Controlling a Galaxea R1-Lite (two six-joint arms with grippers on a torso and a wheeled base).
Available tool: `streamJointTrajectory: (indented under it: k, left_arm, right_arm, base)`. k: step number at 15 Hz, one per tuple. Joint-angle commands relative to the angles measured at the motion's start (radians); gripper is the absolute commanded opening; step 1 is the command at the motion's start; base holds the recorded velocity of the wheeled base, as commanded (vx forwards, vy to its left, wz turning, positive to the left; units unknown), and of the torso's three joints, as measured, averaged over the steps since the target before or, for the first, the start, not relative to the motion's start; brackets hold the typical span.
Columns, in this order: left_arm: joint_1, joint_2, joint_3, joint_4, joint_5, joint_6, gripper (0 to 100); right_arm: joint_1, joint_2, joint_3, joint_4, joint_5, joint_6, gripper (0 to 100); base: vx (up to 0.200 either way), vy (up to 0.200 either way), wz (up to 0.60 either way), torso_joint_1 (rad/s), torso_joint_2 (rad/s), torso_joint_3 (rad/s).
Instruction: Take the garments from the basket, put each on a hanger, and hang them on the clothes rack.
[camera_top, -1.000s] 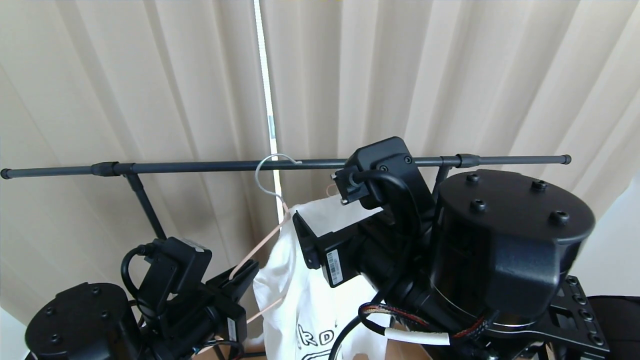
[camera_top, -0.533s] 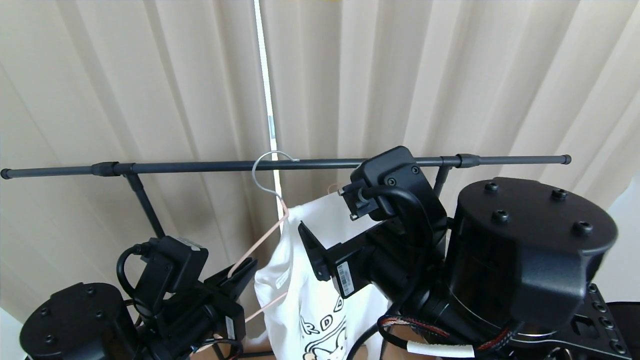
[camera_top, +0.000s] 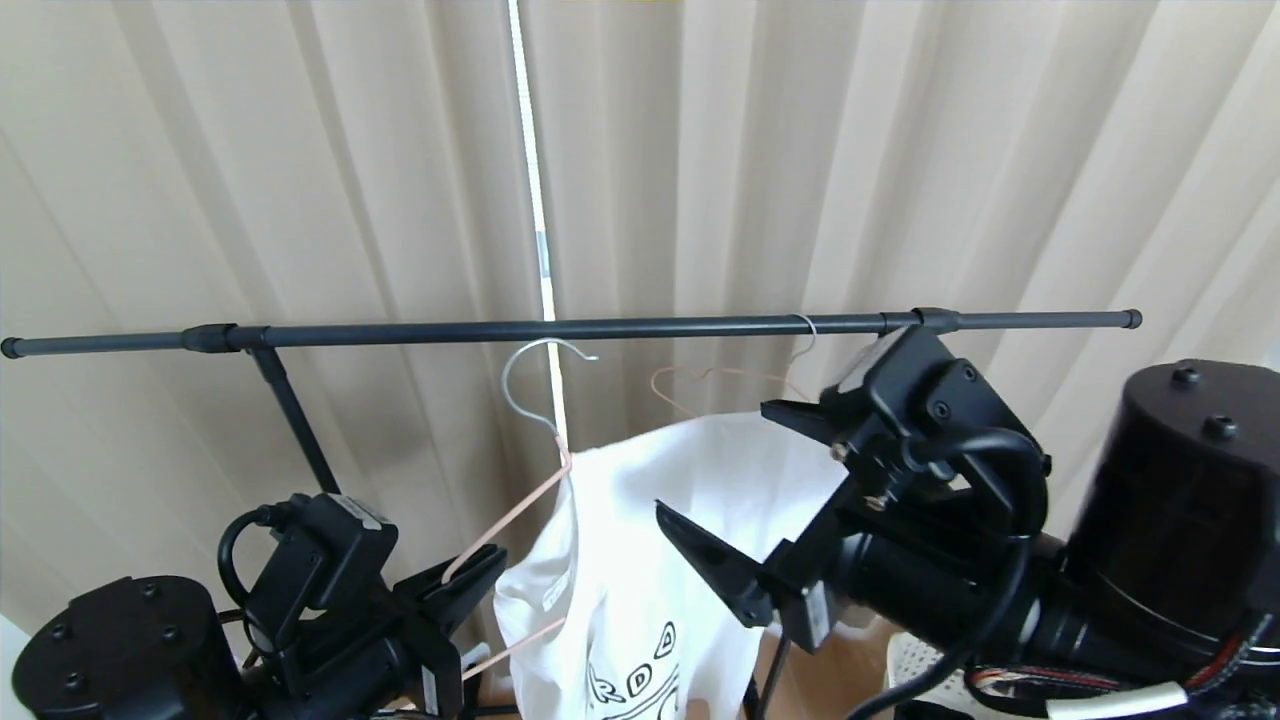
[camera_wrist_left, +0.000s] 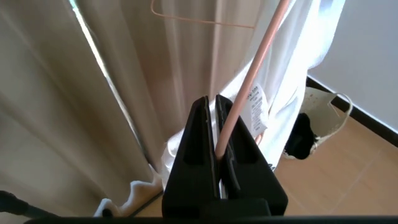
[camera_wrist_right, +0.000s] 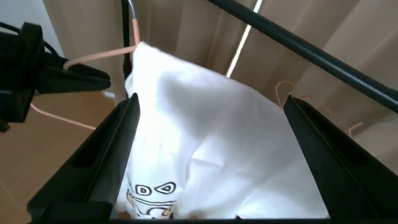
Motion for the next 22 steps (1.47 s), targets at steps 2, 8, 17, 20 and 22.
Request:
streamJointTrajectory:
  k: [2, 8, 17, 20, 22]
  left_arm:
    - [0.022, -0.015, 0.040, 0.000, -0.082, 0.023, 0]
    - [0.018, -0.028, 0.040, 0.001, -0.140, 0.040, 0]
    - [-0.067, -0.019, 0.040, 0.007, -0.140, 0.077, 0]
    - [-0.087, -0.021, 0.040, 0.007, -0.140, 0.079, 0]
    - [-0.105, -0.021, 0.040, 0.009, -0.140, 0.079, 0]
  right_arm:
    - [-0.046, -0.225, 0.013, 0.227, 0.074, -0.131, 100]
    - [-0.129, -0.304, -0.251, 0.892, 0.328, -0.139, 100]
    - [-0.322, -0.225, -0.414, 1.162, 0.637, -0.378, 100]
    - [-0.350, -0.145, -0.512, 1.306, 0.681, -0.536, 100]
    - [-0.387, -0.050, -0.653, 1.483, 0.763, -0.686, 100]
  base:
    - [0.000, 0.000, 0.00, 0.000, 0.00, 0.000]
    - [0.000, 0.000, 0.00, 0.000, 0.00, 0.000]
    - [0.000, 0.000, 0.00, 0.000, 0.00, 0.000]
    - [0.000, 0.000, 0.00, 0.000, 0.00, 0.000]
    - [0.000, 0.000, 0.00, 0.000, 0.00, 0.000]
